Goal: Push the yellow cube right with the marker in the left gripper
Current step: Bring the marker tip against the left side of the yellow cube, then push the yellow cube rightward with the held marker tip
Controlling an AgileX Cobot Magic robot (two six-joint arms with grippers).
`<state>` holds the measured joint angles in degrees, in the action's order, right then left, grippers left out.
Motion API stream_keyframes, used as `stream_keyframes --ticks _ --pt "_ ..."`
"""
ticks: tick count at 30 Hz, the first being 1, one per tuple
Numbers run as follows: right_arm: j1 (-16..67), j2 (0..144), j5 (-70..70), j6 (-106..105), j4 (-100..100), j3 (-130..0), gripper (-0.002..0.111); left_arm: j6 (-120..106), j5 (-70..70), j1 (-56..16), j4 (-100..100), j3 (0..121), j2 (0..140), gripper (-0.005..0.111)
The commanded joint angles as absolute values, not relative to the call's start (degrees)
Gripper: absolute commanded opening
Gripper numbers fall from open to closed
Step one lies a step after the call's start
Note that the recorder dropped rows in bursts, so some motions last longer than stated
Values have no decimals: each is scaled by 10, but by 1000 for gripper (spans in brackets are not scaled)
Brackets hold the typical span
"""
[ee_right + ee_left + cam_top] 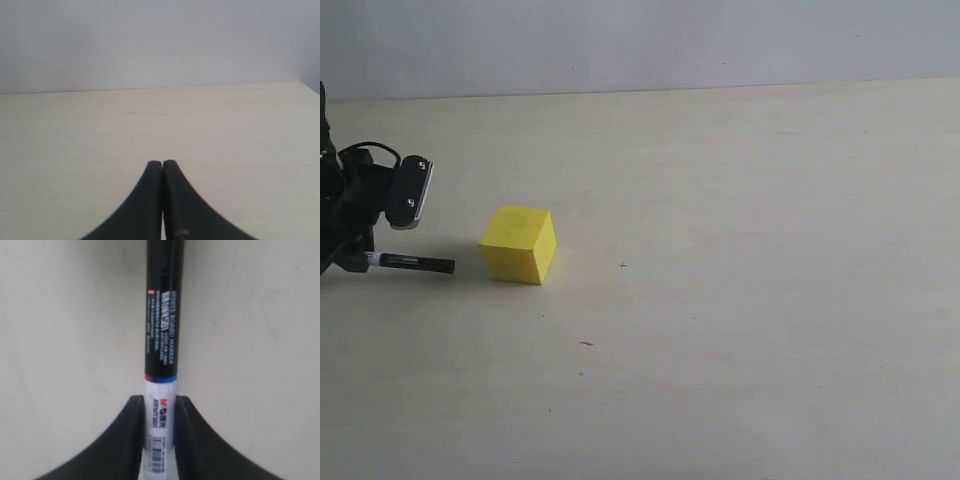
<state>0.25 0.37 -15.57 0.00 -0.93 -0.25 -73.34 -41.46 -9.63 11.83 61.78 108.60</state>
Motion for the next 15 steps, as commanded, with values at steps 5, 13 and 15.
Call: stream_keyframes --ticks 5,13,15 --pt "0 0 -153 -5 -11 0 0 -676 -329 -93 105 620 1086 0" --pt "0 0 -153 -5 -11 0 0 -715 -349 -146 81 620 1087 0" --pt "0 0 -153 -5 -11 0 0 -713 -348 -177 67 620 1087 0"
